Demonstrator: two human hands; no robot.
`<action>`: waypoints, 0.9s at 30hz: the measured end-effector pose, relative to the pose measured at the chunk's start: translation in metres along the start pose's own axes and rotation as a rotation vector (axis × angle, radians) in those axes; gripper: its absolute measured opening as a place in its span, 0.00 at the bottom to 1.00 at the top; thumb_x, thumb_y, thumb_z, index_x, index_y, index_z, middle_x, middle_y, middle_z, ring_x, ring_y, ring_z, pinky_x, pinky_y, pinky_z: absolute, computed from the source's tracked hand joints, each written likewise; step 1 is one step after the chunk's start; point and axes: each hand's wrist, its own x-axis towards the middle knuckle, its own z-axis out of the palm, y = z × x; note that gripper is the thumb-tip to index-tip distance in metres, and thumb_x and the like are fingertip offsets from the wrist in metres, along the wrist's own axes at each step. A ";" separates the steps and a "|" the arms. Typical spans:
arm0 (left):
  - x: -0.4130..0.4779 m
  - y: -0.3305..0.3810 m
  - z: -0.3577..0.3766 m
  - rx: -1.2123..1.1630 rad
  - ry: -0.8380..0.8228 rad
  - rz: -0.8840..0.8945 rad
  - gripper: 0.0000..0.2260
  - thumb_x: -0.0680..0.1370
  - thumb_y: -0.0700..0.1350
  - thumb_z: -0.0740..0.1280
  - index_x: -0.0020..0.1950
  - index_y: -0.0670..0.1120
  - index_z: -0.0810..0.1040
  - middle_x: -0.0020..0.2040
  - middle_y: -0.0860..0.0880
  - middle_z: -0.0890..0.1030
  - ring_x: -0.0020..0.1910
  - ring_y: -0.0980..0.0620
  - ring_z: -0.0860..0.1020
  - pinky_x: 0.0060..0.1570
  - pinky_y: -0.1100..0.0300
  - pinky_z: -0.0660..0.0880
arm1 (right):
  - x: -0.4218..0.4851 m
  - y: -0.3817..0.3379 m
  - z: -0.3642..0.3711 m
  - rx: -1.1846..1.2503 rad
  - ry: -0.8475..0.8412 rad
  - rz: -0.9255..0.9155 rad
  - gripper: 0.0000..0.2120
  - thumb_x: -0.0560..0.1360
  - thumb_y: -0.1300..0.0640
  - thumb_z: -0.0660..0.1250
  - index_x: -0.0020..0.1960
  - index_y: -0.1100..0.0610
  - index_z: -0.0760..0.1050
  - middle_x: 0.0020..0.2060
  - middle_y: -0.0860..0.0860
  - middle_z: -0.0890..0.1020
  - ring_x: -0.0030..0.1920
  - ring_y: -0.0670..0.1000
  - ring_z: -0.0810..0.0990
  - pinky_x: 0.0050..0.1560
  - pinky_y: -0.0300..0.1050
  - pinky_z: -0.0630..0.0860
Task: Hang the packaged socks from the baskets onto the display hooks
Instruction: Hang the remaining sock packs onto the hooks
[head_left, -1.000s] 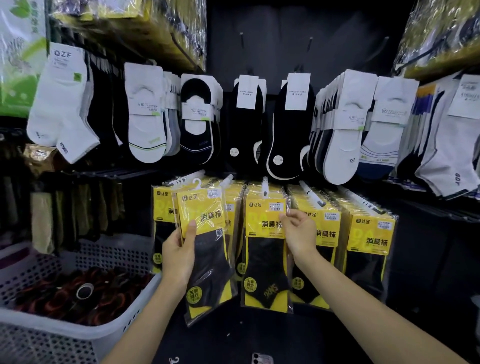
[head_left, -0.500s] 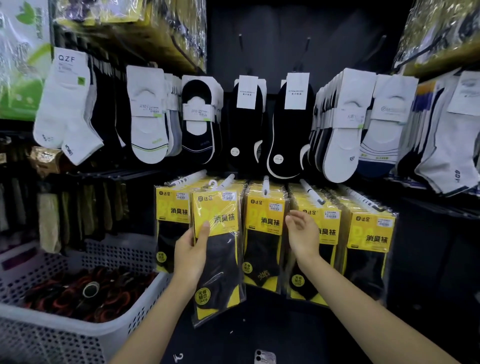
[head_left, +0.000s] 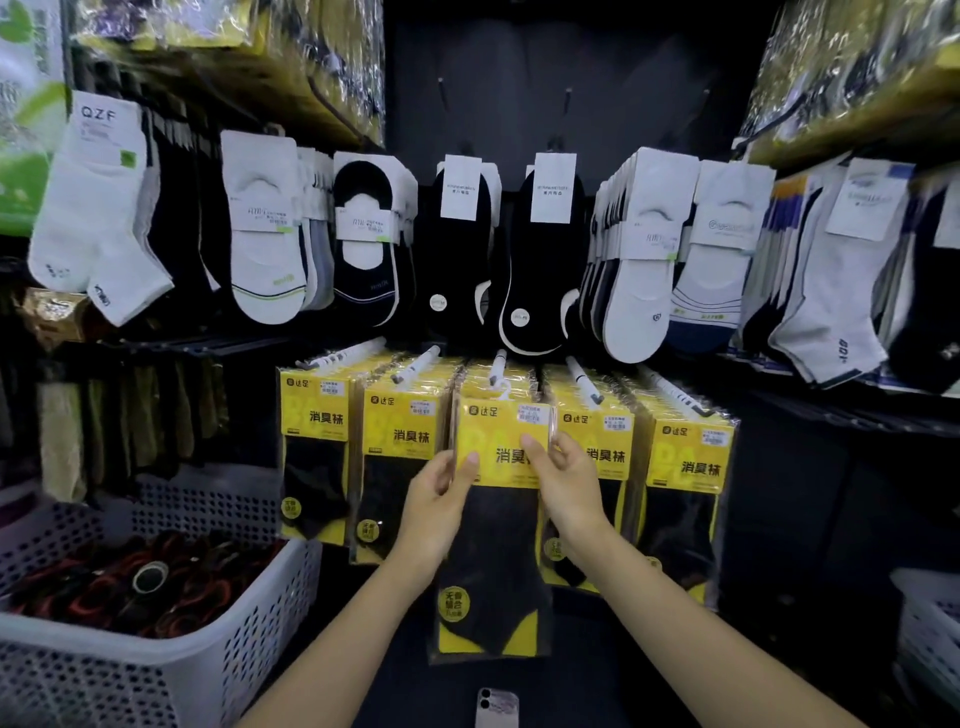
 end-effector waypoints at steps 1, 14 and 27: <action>0.001 0.000 0.001 0.007 0.006 -0.010 0.12 0.78 0.52 0.63 0.59 0.51 0.75 0.51 0.56 0.81 0.49 0.61 0.80 0.48 0.68 0.75 | 0.002 0.001 -0.002 -0.007 0.032 0.008 0.10 0.78 0.54 0.66 0.39 0.46 0.69 0.35 0.35 0.78 0.37 0.29 0.78 0.36 0.26 0.73; 0.034 -0.013 -0.004 0.127 0.051 -0.070 0.22 0.80 0.53 0.59 0.74 0.51 0.62 0.71 0.50 0.68 0.60 0.57 0.69 0.60 0.60 0.66 | 0.049 0.013 0.024 -0.215 0.128 -0.008 0.07 0.79 0.54 0.64 0.46 0.58 0.73 0.39 0.52 0.76 0.43 0.51 0.75 0.38 0.40 0.69; 0.022 -0.014 -0.068 0.255 0.103 0.052 0.17 0.80 0.52 0.60 0.69 0.52 0.69 0.63 0.57 0.73 0.54 0.66 0.71 0.52 0.69 0.65 | 0.018 0.012 0.014 -0.258 0.168 -0.125 0.14 0.76 0.60 0.67 0.60 0.53 0.71 0.51 0.44 0.76 0.52 0.45 0.77 0.49 0.32 0.73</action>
